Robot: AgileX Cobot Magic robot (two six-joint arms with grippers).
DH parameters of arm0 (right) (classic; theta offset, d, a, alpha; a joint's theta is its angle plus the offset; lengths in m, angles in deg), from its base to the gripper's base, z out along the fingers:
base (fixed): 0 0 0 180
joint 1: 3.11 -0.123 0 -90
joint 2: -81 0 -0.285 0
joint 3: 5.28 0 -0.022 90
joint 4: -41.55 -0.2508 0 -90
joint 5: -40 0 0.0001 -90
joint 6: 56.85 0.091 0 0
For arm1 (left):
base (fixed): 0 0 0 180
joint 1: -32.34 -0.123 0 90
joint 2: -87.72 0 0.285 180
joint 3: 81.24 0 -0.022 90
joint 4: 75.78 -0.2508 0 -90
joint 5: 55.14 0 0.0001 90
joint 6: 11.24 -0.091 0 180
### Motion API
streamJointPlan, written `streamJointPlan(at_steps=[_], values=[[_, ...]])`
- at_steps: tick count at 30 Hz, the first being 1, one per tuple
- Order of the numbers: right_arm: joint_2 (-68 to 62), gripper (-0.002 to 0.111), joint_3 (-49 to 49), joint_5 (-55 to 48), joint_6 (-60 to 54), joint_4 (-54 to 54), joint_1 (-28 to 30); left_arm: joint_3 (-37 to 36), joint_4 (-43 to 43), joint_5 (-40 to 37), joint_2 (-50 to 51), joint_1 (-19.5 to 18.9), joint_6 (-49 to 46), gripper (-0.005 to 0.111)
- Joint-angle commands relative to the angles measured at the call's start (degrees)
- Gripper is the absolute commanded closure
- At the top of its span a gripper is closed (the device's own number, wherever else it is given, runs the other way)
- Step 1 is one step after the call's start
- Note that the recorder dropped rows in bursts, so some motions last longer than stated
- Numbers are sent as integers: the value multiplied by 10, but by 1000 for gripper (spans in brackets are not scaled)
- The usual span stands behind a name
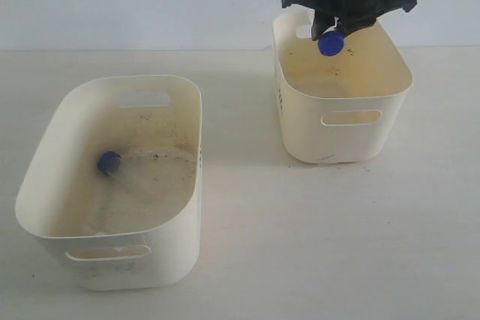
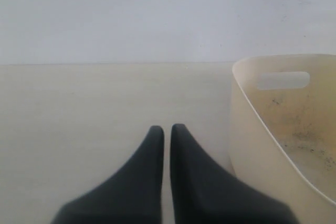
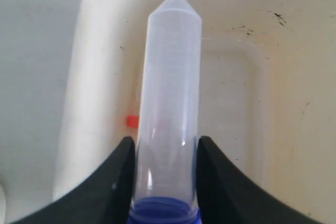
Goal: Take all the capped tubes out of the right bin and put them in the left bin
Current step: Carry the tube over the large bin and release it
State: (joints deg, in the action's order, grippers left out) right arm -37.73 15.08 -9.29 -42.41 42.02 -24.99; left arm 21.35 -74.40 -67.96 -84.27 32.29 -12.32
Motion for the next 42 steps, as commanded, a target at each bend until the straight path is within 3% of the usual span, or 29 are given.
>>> streamJointPlan(at_steps=[1,13,19,23,26,29,30,32,33,37,40,42], values=[[68,108,-40,27,-17,0,-43,2,1,8,-2,0,1,103],[53,108,-44,54,7,-12,-237,2,1,8,-2,0,1,103],[8,108,-44,57,6,-51,-268,2,1,8,-2,0,1,103],[2,106,-44,63,-54,-130,-268,2,1,8,-2,0,1,103],[2,88,-44,63,-80,-154,-268,2,1,8,-2,0,1,103],[2,54,-44,63,-80,-154,-268,2,1,8,-2,0,1,103],[2,37,-44,63,-81,-154,-268,2,1,8,-2,0,1,103],[2,17,-44,64,-82,-154,-268,2,1,8,-2,0,1,103],[2,13,-44,65,-85,-154,-268,2,1,8,-2,0,1,103],[6,20,-42,65,-85,-153,-267,2,1,8,-2,0,1,103],[23,41,-42,64,-85,-139,-267,2,1,8,-2,0,1,103],[44,60,-42,63,-85,-98,-267,2,1,8,-2,0,1,103]])
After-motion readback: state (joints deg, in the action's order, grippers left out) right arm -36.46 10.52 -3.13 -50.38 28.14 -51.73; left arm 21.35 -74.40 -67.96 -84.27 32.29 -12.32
